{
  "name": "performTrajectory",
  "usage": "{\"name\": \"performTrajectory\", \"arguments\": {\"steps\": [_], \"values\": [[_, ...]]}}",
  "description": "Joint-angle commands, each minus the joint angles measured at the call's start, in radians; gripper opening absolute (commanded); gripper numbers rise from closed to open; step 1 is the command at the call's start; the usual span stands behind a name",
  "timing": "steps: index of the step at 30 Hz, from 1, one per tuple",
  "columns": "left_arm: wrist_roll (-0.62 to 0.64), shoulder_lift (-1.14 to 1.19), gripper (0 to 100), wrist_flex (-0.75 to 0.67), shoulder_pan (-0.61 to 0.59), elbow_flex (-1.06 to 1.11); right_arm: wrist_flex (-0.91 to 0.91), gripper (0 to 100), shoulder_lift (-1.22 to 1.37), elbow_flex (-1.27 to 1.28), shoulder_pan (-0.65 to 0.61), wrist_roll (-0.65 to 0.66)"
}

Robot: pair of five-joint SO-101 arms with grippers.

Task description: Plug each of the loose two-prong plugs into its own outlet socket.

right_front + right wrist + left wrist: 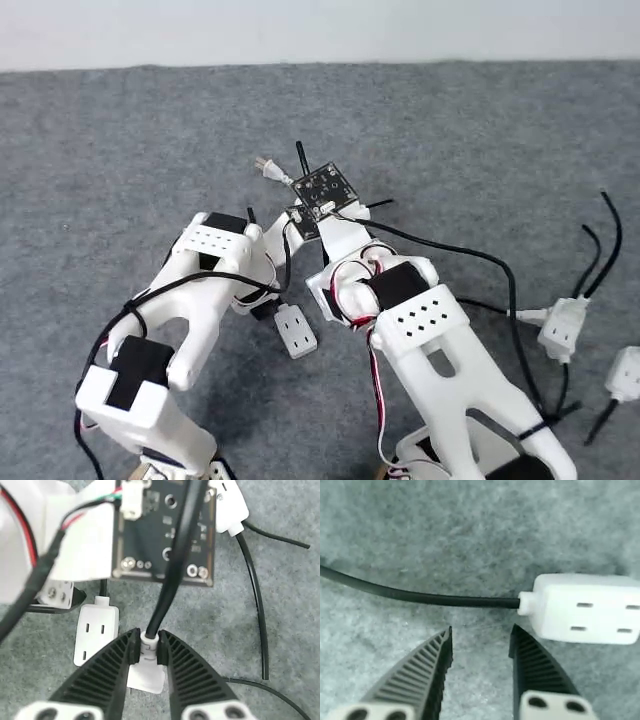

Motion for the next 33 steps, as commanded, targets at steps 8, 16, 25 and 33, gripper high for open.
{"name": "performTrajectory", "arguments": {"steps": [8, 16, 25, 33], "values": [[-0.089, -0.071, 17, 0.037, 0.025, 0.053, 0.001, 0.8, -0.041, -0.014, -0.002, -0.011], [-0.098, -0.298, 18, -0.110, 0.080, 0.300, 0.007, 0.8, -0.041, -0.014, -0.002, -0.034], [-0.138, -0.331, 17, -0.115, 0.074, 0.338, 0.007, 0.8, -0.041, -0.014, -0.002, -0.029], [0.006, -0.423, 17, -0.155, -0.241, 0.361, 0.007, 0.8, -0.041, -0.012, -0.041, -0.028]]}}
